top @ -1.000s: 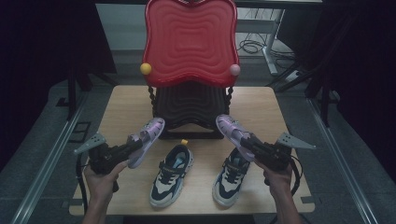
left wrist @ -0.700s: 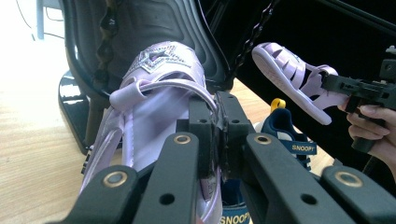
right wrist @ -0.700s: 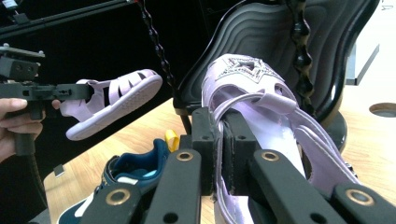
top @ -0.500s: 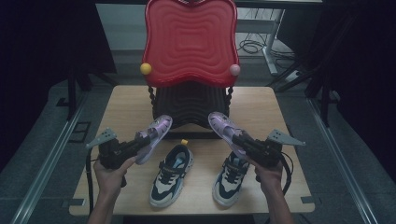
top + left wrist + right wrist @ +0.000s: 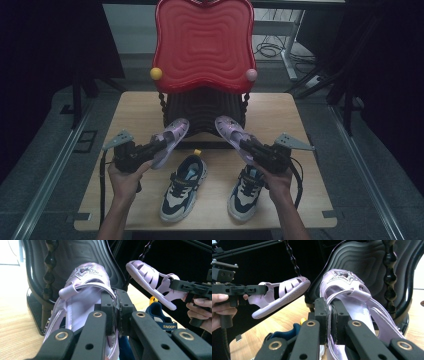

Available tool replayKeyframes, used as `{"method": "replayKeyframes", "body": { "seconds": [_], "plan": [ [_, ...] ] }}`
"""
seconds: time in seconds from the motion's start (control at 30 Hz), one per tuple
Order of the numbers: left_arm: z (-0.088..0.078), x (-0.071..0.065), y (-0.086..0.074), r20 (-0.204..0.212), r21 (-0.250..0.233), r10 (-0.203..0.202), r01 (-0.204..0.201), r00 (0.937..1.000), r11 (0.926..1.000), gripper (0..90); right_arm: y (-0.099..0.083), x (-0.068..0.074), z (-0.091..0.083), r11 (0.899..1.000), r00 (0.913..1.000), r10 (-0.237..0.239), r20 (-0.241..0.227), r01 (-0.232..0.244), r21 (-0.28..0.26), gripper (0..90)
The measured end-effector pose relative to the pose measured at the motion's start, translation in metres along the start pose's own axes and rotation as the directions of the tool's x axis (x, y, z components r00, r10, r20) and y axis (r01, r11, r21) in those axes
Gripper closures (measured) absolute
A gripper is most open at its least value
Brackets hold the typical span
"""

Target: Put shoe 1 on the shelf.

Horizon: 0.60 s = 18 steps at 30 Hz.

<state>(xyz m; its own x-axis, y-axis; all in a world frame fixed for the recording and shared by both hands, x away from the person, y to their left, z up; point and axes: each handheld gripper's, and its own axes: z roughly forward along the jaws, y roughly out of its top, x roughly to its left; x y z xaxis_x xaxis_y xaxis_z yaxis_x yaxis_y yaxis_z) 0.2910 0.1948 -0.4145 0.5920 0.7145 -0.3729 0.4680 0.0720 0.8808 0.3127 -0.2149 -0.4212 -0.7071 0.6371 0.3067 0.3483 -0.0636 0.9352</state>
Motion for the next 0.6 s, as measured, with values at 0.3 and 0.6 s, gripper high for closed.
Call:
{"method": "replayKeyframes", "body": {
  "seconds": [0.3,0.6],
  "plan": [
    [0.015,0.000,0.007,0.008,-0.002,0.006,-0.006,0.9999,1.0000,86.2,0.004,0.002,0.020,1.000,0.9998,0.019,-0.003,-0.019,-0.016,85.0],
    [0.017,0.001,0.012,0.002,-0.012,0.011,-0.011,0.9999,0.9999,86.2,0.007,0.002,0.028,1.000,0.9997,0.025,0.008,-0.024,-0.019,85.0]
  ]
}}
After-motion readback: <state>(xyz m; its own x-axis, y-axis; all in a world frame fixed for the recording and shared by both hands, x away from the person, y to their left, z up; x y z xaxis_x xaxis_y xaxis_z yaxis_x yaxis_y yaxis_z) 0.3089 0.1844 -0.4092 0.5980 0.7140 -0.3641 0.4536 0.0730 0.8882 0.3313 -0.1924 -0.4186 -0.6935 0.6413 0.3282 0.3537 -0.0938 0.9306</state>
